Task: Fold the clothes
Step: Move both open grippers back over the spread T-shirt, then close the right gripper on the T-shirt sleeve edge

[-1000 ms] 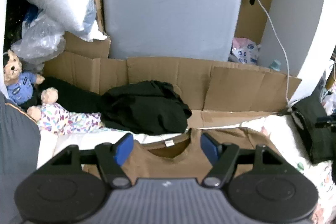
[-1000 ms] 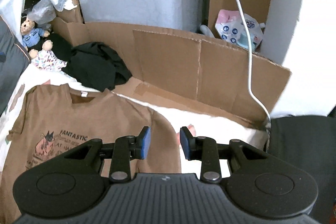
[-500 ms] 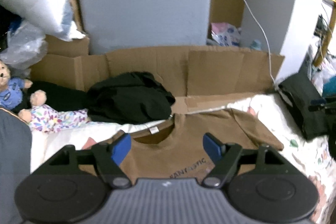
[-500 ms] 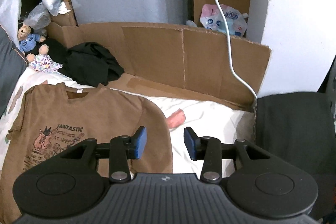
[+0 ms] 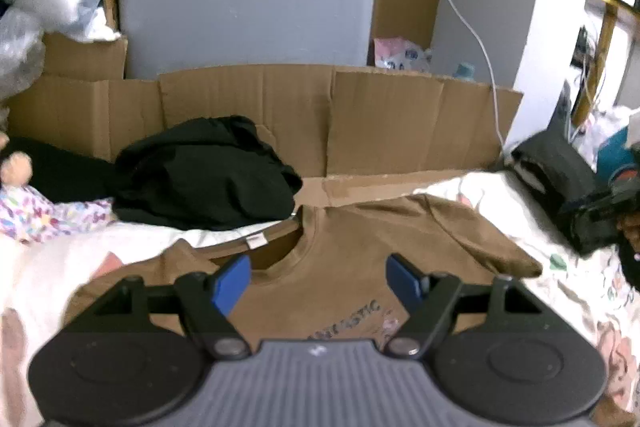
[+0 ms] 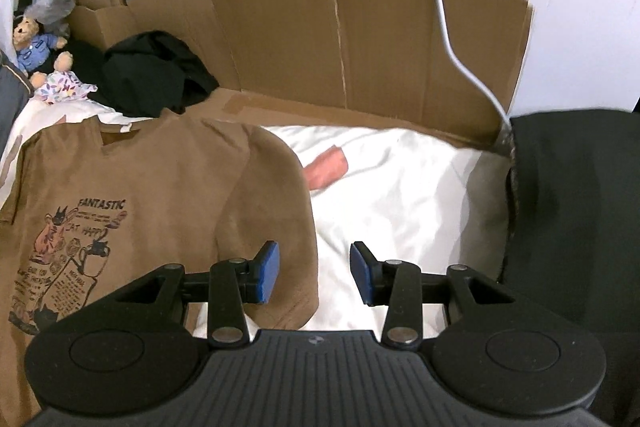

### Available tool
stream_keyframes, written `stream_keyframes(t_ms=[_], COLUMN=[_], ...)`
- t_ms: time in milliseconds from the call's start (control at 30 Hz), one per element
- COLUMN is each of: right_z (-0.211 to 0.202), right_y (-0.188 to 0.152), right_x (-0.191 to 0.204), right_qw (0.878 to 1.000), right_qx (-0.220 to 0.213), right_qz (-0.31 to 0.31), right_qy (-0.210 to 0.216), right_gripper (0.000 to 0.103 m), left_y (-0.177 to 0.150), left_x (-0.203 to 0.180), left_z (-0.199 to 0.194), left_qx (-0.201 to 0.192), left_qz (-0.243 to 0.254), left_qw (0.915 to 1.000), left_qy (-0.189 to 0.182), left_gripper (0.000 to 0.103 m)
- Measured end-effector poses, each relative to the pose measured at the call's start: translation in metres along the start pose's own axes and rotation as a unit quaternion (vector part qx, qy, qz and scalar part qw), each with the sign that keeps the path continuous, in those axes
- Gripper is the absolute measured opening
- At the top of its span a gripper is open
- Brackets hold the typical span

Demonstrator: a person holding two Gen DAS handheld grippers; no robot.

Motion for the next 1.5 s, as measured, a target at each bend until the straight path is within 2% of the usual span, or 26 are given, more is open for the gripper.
stream_keyframes(t_ms=[233, 500, 700, 733, 800, 867, 933, 1133, 1233, 1500], right_z=[0.044, 0.085, 0.106, 0.108, 0.11, 0.109, 0.106, 0.087, 0.072, 0.049], right_y=[-0.008, -0.005, -0.011, -0.012, -0.014, -0.013, -0.011, 0.005, 0.015, 0.027], right_x=[0.004, 0.01, 0.02, 0.022, 0.026, 0.03, 0.033, 0.039, 0.049, 0.111], right_qw=[1.0, 0.999, 0.998, 0.997, 0.997, 0.997, 0.997, 0.998, 0.998, 0.994], right_qx=[0.018, 0.042, 0.063, 0.066, 0.073, 0.073, 0.071, 0.06, 0.04, 0.02], right_qz=[0.021, 0.016, 0.009, 0.008, 0.006, 0.001, -0.009, -0.024, -0.035, -0.064], right_qy=[0.005, 0.007, 0.021, 0.023, 0.025, 0.025, 0.018, 0.02, 0.028, 0.081], right_gripper=[0.044, 0.044, 0.043, 0.042, 0.028, 0.012, 0.003, 0.001, 0.001, 0.001], left_y=[-0.04, -0.057, -0.079, -0.084, -0.09, -0.095, -0.099, -0.099, -0.096, -0.088], left_x=[0.026, 0.052, 0.055, 0.054, 0.053, 0.053, 0.053, 0.048, 0.044, 0.032], left_z=[0.038, 0.066, 0.08, 0.081, 0.083, 0.084, 0.084, 0.081, 0.078, 0.074], left_qx=[0.03, 0.032, 0.048, 0.053, 0.059, 0.063, 0.066, 0.055, 0.048, 0.049], left_qz=[-0.037, -0.096, -0.111, -0.11, -0.11, -0.113, -0.116, -0.128, -0.128, -0.109], left_qw=[0.9989, 0.9948, 0.9926, 0.9925, 0.9921, 0.9915, 0.9911, 0.9902, 0.9906, 0.9927], left_qy=[0.001, 0.016, 0.004, 0.003, 0.002, 0.002, 0.002, 0.0, -0.005, -0.015], left_gripper=[0.077, 0.076, 0.076, 0.075, 0.072, 0.071, 0.069, 0.069, 0.069, 0.069])
Point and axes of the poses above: each gripper's, at about its wrist camera, not at the fingertips, and z roughly the way its jaws point, x to its left, y to its top, the point moved 9 cm from there along z, roughly the way its jaws point, and after that the axes turned 9 degrees about -y, right-handed, at the moved point
